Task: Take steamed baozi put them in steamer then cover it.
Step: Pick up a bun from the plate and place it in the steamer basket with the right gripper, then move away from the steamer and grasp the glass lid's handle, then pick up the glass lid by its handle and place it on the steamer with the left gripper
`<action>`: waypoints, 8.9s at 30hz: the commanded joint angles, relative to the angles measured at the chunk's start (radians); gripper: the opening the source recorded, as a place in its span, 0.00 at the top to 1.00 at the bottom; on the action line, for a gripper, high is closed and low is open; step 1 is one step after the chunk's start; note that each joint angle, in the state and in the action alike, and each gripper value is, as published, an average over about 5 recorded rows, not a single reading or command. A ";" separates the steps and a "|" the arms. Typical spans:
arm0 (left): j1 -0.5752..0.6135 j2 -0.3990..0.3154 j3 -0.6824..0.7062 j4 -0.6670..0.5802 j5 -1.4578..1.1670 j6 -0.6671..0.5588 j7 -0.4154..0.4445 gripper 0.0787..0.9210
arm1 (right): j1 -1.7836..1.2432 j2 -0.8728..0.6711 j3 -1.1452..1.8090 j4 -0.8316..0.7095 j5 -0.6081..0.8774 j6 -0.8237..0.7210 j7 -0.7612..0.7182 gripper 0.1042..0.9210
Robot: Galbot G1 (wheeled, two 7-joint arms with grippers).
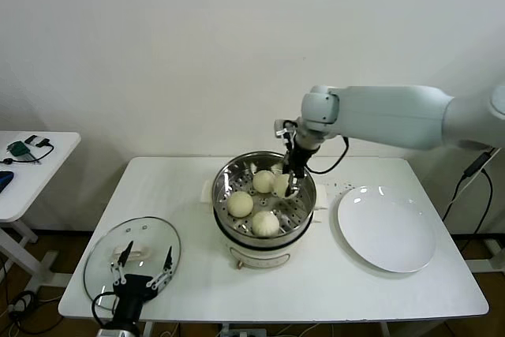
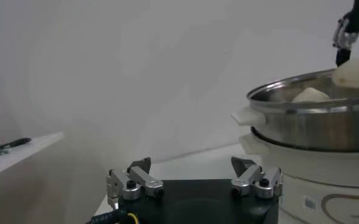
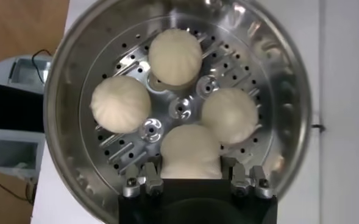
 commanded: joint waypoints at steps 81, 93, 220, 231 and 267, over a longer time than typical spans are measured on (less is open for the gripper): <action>-0.133 0.052 -0.095 0.118 1.597 0.136 0.170 0.12 | -2.090 -0.243 2.394 0.518 -0.354 0.405 0.673 0.12; -0.124 -0.018 -0.099 0.260 1.452 0.200 -0.010 0.12 | -2.060 -0.196 2.375 0.477 -0.401 0.411 0.664 0.12; -0.891 -0.226 0.783 0.414 1.598 0.827 0.348 0.91 | -1.995 -0.136 2.432 0.271 -0.609 0.543 0.595 0.12; -0.883 -0.232 0.775 0.458 1.576 0.827 0.335 0.91 | -2.005 -0.136 2.447 0.264 -0.612 0.552 0.586 0.12; -0.870 -0.206 0.755 0.458 1.625 0.816 0.370 0.91 | -2.000 -0.134 2.456 0.244 -0.632 0.566 0.571 0.12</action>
